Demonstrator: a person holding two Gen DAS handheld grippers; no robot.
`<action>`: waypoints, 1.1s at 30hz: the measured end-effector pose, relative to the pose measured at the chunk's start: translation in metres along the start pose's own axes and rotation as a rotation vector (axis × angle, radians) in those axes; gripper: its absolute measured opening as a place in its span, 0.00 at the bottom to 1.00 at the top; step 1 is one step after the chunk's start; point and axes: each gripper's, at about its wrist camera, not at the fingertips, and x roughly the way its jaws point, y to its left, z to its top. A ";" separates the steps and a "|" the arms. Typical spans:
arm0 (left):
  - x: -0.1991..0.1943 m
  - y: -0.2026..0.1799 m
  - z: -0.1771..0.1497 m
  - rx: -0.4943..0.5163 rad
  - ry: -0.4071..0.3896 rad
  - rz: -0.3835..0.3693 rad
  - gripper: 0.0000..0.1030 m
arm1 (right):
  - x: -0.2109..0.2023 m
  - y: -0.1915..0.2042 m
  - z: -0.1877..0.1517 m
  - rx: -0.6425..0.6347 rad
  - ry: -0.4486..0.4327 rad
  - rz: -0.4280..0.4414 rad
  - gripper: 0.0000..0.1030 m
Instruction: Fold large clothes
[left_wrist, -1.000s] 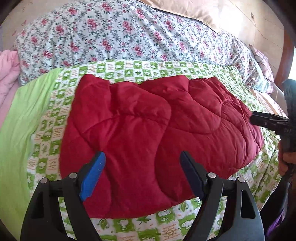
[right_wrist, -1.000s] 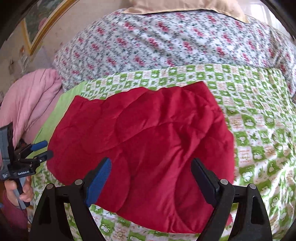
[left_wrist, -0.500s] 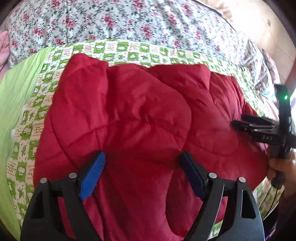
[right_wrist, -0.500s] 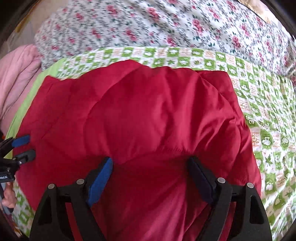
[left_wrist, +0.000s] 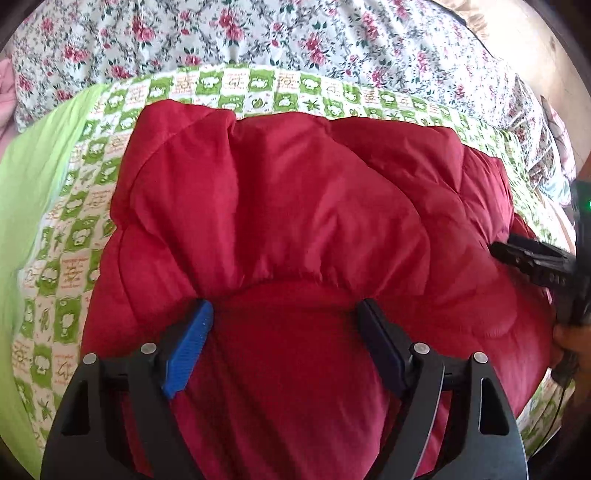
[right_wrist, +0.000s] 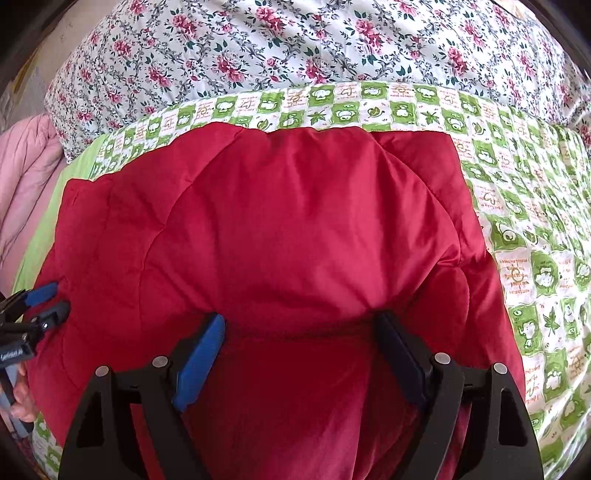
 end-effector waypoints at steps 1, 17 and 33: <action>0.002 0.000 0.001 -0.002 0.006 0.001 0.79 | 0.000 0.000 -0.001 0.004 -0.004 0.001 0.82; 0.000 -0.005 0.000 0.027 0.002 0.060 0.80 | -0.076 0.009 -0.036 0.074 -0.127 0.066 0.81; -0.072 -0.016 -0.033 0.033 -0.062 0.055 0.78 | -0.065 -0.001 -0.072 -0.002 -0.077 -0.050 0.84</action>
